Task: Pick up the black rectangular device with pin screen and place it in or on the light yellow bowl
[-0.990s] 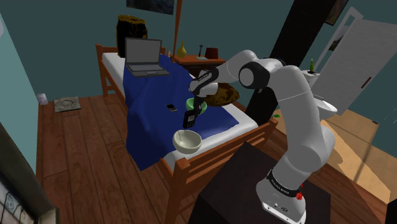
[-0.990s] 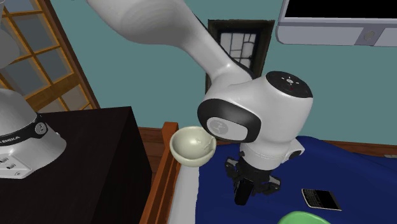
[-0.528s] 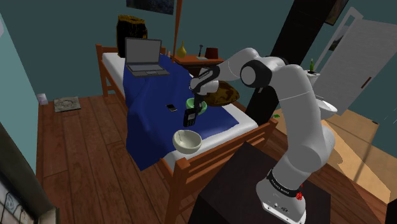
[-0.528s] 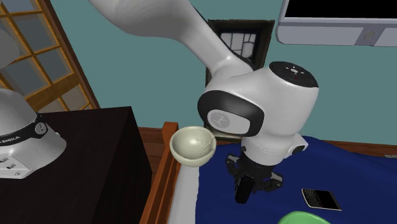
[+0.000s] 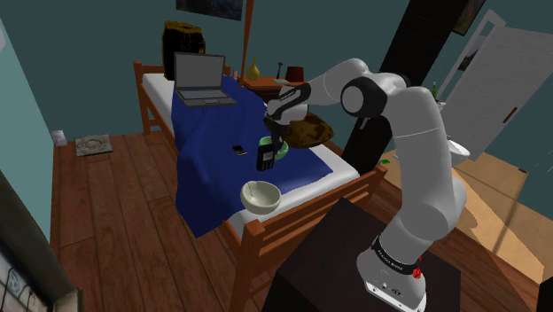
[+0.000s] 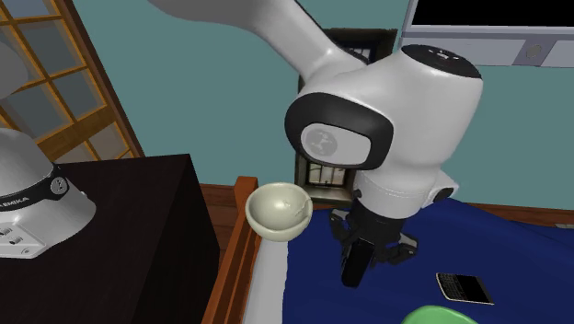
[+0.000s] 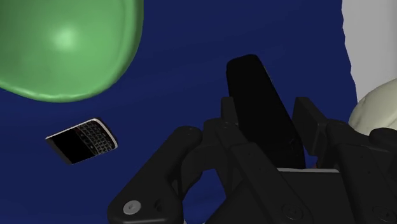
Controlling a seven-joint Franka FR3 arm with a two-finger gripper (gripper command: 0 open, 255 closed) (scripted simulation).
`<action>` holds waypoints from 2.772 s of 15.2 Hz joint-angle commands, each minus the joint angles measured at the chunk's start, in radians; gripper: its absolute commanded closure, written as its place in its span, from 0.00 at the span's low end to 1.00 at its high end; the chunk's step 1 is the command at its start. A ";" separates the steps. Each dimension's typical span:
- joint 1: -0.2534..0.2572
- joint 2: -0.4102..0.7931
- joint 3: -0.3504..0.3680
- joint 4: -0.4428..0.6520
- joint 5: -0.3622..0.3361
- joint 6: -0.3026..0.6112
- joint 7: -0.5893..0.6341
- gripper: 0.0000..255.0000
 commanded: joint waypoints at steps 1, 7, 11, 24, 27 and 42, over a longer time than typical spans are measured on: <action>0.002 -0.017 -0.003 0.000 -0.004 -0.016 0.002 1.00; 0.008 -0.067 -0.014 0.003 -0.018 -0.069 0.012 1.00; 0.012 -0.098 -0.020 0.010 -0.027 -0.106 0.019 1.00; 0.067 -0.271 -0.035 -0.110 -0.067 -0.153 0.072 1.00; 0.113 -0.374 -0.034 -0.243 -0.091 -0.118 0.119 1.00; 0.252 -0.712 0.027 -0.654 -0.186 -0.022 0.357 1.00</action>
